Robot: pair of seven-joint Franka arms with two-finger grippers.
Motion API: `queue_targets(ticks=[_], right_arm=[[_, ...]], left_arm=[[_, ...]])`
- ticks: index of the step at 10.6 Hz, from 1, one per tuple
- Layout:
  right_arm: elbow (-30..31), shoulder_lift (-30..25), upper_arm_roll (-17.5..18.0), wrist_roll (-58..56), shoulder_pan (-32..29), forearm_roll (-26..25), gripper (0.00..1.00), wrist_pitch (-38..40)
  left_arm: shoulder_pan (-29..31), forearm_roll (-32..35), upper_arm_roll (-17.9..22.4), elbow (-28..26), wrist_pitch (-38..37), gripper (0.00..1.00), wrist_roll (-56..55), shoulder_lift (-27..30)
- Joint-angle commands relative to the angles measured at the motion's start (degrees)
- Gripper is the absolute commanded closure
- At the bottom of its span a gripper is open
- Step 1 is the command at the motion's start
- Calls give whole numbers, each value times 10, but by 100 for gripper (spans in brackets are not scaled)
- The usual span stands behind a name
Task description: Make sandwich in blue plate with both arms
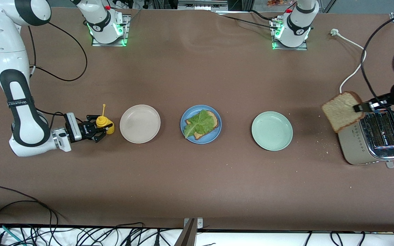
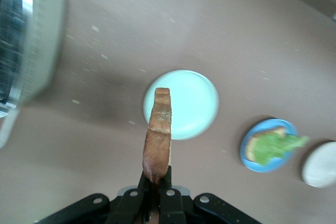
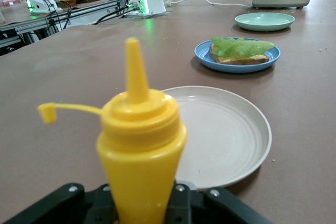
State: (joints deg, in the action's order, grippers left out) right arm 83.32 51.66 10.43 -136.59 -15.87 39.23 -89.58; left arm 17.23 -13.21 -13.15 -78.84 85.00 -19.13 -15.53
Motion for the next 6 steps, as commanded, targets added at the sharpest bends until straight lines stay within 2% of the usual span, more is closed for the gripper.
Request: queue_targets(ticks=[1, 4, 6], right_arm=[[8, 14, 10, -39, -23, 34, 0, 24], [7, 13, 8, -39, -54, 36, 0, 41], [3, 11, 7, -36, -82, 29, 0, 54]], left_arm=[[-40, -114, 1, 3, 36, 100, -83, -22], [-105, -217, 1, -7, 118, 100, -129, -54], [-164, -220, 1, -14, 189, 100, -167, -92]])
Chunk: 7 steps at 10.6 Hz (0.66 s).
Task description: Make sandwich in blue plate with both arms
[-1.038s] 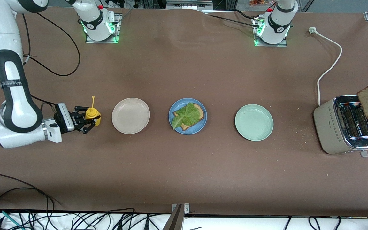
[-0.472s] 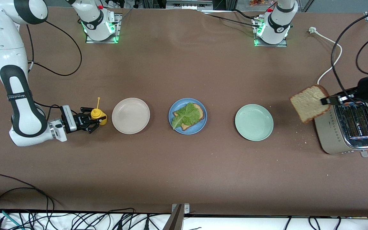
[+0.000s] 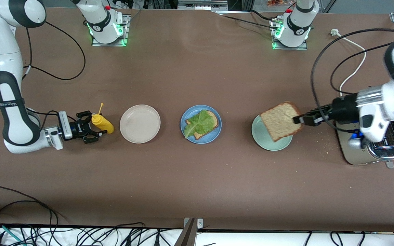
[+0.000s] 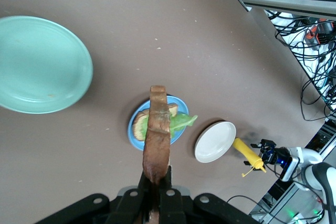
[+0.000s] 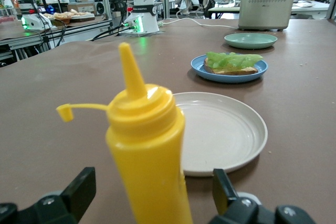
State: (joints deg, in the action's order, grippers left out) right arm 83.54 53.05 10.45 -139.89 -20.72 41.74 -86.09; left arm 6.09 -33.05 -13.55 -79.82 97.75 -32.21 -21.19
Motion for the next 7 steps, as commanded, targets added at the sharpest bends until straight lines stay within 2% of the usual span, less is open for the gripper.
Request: queue_targets(ticks=[1, 3, 5, 7], right_arm=[[-1, -5, 6, 4, -45, -9, 0, 31], [-4, -14, 3, 35, -70, -31, 0, 34], [-8, -29, -2, 138, -83, -50, 0, 53], [-20, -35, 0, 294, -97, -47, 0, 86]], left_arm=[[-77, -22, 5, -18, 111, 100, -47, -45], [-110, -28, 5, -44, 157, 100, -56, -48], [-143, -45, 5, -48, 173, 100, -80, -60], [-185, -45, 5, -61, 225, 100, -101, -75]])
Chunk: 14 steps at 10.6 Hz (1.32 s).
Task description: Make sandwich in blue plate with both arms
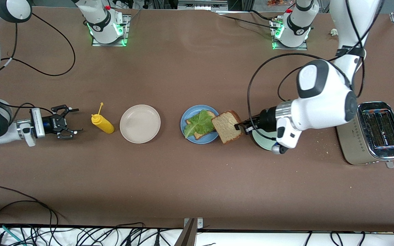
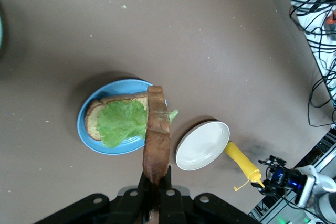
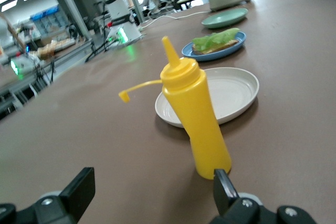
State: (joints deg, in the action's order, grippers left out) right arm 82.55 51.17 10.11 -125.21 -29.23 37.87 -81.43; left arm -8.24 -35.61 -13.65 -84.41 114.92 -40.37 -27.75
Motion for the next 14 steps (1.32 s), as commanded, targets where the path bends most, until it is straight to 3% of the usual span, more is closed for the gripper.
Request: queue_targets(ticks=[1, 3, 5, 9, 12, 14], right_arm=[[-32, -23, 6, 237, -11, -10, 0, 70], [-87, -39, 9, 401, -5, -10, 0, 113], [-102, -80, 8, 560, 8, -29, 0, 126], [-120, -141, 6, 768, 65, -158, 0, 123], [-74, -228, 7, 994, 141, -306, 0, 89], [27, -307, 3, 1094, 170, -345, 0, 11]], left_arm=[[-55, -19, 6, -26, 78, 100, -25, -11], [-91, -15, 6, -36, 133, 100, -41, -32], [-114, -11, 7, -37, 168, 100, -52, -51], [-135, -10, 10, -37, 169, 100, -61, -73], [-135, -9, 10, -43, 168, 100, -64, -74], [-135, -9, 10, -55, 168, 100, -63, -73]])
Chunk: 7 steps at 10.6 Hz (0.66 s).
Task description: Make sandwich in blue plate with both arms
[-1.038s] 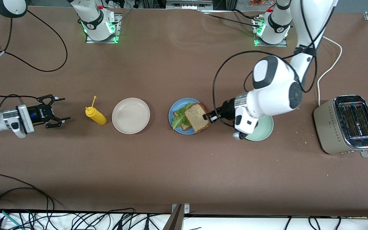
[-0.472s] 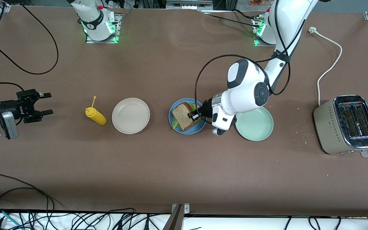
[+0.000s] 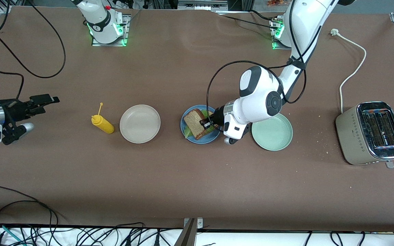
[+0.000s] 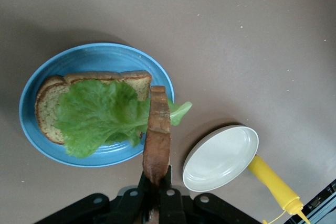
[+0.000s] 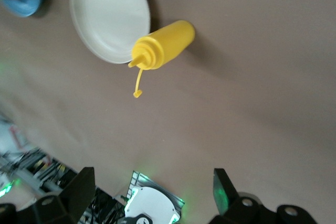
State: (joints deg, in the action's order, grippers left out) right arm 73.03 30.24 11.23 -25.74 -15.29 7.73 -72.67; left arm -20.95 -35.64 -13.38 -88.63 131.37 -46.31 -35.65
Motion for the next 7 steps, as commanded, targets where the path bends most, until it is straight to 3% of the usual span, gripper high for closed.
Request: queue_targets(ticks=[1, 3, 4, 5, 6, 7], right_arm=[[148, -122, -13, 168, 57, -63, 0, -94], [198, -172, -22, 306, 104, -82, 0, -144], [223, -205, -23, 314, 112, -78, 0, -182], [242, -230, -46, 307, 120, -77, 0, -210], [242, -246, -100, 315, 165, -76, 0, -210], [237, -258, -127, 311, 196, -82, 0, -209]], left_arm=[[-8, -8, 7, -19, 4, 100, -3, 6], [-7, 23, 6, -32, -3, 100, -2, 6], [-7, 46, 5, -43, -3, 100, -3, 6], [-6, 49, 5, -45, -3, 100, -3, 4], [-6, 49, 6, -46, -3, 100, -3, 4], [-5, 52, 6, -47, -3, 100, -3, -1]])
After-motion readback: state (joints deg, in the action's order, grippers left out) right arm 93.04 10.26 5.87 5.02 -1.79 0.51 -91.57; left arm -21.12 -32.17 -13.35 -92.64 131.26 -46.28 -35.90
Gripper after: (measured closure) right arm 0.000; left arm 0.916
